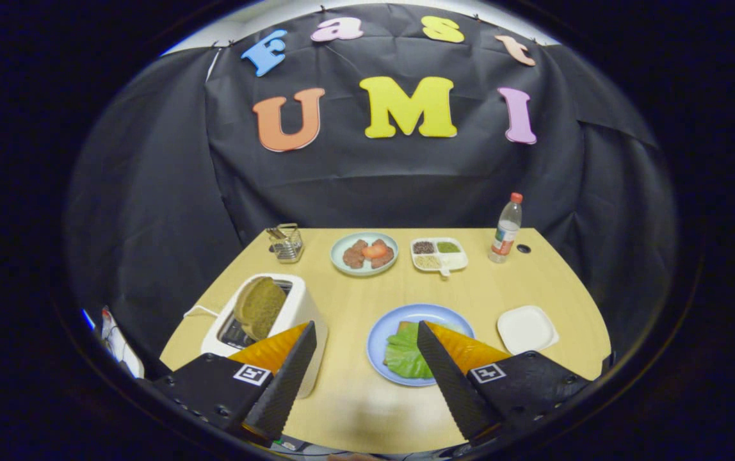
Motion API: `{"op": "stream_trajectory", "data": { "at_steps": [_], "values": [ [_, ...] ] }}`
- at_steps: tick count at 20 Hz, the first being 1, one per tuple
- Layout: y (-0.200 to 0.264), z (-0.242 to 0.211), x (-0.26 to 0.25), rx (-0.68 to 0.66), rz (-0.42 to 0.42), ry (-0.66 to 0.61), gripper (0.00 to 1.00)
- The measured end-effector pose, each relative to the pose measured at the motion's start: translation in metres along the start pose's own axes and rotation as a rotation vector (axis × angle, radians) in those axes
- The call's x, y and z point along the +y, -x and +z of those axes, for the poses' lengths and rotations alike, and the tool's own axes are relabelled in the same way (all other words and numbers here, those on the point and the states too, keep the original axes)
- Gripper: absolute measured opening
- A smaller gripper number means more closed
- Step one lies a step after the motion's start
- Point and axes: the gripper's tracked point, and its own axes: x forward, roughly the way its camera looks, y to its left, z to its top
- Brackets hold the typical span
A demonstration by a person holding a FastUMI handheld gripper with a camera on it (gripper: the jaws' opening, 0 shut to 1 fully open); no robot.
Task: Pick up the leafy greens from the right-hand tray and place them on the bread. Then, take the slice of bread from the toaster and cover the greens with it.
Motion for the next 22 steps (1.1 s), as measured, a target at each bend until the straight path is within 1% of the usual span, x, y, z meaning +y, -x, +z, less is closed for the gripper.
{"op": "stream_trajectory", "data": {
  "at_steps": [4, 6, 8, 12, 16, 21, 22],
  "values": [
    [0.012, 0.027, 0.044, -0.049, 0.037, 0.003, 0.97],
    [0.010, 0.031, 0.068, -0.053, 0.053, 0.024, 0.97],
    [0.002, 0.031, 0.086, -0.050, 0.048, 0.046, 0.97],
    [-0.035, 0.015, 0.124, -0.005, 0.072, 0.073, 0.97],
    [-0.078, -0.006, 0.135, 0.057, 0.058, 0.067, 0.97],
    [-0.107, -0.023, 0.129, 0.107, 0.037, 0.013, 0.92],
    [-0.110, -0.025, 0.127, 0.114, 0.021, 0.023, 0.76]
  ]
}}
